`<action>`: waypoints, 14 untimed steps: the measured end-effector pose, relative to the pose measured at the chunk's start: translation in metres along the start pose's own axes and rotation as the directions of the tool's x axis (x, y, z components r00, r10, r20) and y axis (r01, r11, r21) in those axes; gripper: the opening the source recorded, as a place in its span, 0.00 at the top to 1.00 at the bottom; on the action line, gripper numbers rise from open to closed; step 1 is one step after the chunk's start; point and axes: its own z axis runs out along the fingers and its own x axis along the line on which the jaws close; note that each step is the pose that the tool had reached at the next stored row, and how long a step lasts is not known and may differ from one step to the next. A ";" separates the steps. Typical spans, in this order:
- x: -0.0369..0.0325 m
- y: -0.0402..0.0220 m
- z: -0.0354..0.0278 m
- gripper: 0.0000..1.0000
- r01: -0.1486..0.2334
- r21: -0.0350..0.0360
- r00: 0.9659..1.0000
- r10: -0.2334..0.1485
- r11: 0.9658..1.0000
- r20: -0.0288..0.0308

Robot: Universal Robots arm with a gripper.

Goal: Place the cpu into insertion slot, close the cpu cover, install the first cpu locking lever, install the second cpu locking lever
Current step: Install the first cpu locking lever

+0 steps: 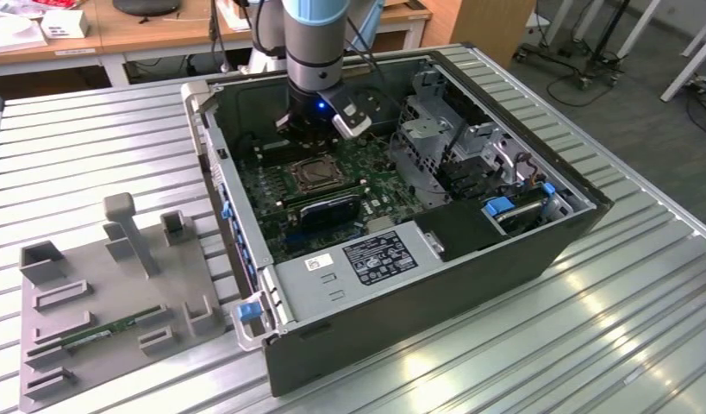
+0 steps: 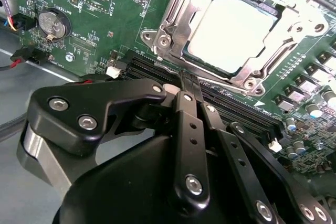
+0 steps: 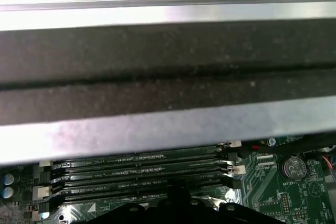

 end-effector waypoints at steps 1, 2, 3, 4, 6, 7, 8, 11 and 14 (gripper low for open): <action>-0.0002 0.0000 0.0003 0.89 0.000 0.000 1.000 0.000 1.000 0.000; -0.0005 0.0001 0.0006 0.89 0.000 0.000 1.000 0.000 1.000 0.000; -0.0007 0.0001 0.0008 0.89 0.000 0.000 1.000 0.000 1.000 0.000; -0.0009 0.0002 0.0011 0.89 0.000 0.000 1.000 0.000 1.000 0.000; -0.0012 0.0006 0.0013 0.89 0.000 0.000 1.000 0.000 1.000 0.000; -0.0015 0.0008 0.0015 0.89 0.000 0.000 1.000 0.000 1.000 0.000; -0.0016 0.0010 0.0016 0.89 0.000 0.000 1.000 0.000 1.000 0.000; -0.0021 0.0014 0.0019 0.89 0.000 0.000 1.000 0.000 1.000 0.000; -0.0028 0.0017 0.0021 0.89 0.000 0.000 1.000 0.000 1.000 0.000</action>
